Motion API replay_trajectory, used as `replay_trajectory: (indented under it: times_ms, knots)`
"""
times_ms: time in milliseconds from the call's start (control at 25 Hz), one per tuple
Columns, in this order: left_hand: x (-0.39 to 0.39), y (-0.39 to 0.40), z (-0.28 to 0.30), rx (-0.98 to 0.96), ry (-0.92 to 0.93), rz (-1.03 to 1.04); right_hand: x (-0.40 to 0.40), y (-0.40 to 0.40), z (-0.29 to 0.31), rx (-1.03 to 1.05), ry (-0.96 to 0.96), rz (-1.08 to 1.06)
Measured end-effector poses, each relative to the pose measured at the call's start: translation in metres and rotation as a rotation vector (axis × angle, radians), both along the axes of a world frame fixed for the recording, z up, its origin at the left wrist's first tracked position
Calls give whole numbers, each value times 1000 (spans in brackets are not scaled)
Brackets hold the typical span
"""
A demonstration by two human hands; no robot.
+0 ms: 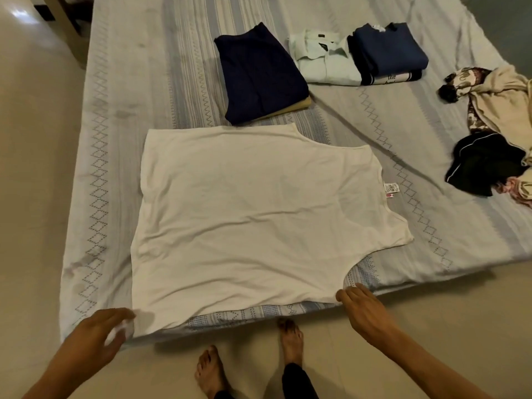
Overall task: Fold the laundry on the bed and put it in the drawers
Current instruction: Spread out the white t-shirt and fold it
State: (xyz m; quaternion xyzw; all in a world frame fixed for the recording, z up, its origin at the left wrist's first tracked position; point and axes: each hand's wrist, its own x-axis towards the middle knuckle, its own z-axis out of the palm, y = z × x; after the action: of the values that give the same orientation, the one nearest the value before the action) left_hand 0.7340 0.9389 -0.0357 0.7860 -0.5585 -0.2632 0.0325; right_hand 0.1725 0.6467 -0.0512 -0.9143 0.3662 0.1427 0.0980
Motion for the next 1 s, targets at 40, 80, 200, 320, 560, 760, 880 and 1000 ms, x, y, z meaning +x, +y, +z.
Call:
replay_trajectory:
  times_ms: [40, 80, 200, 320, 560, 760, 880, 1000]
  knots:
    - [-3, 4, 0, 41, -37, -63, -1, 1, 3, -2, -3, -11]
    - [-8, 7, -4, 50, -101, -151, 0, 2, 1, -3, -2, -20]
    - [-39, 4, -33, 2, -224, -387, 5, 2, -8, -57, 85, -23]
    - [-52, -17, -44, -23, -218, -357, 12, 2, -18, -123, 166, 16]
    - [-45, -24, -34, -50, -242, -450, 35, -4, -16, -98, 245, 22]
    - [-51, -36, -1, -154, -38, 89, 33, -15, 7, 52, -115, -207]
    - [-47, -54, 31, -265, 125, 437, 39, -30, 38, 122, -408, -522]
    - [-34, -54, 52, -282, 96, 231, 40, -42, 65, 10, -472, -408]
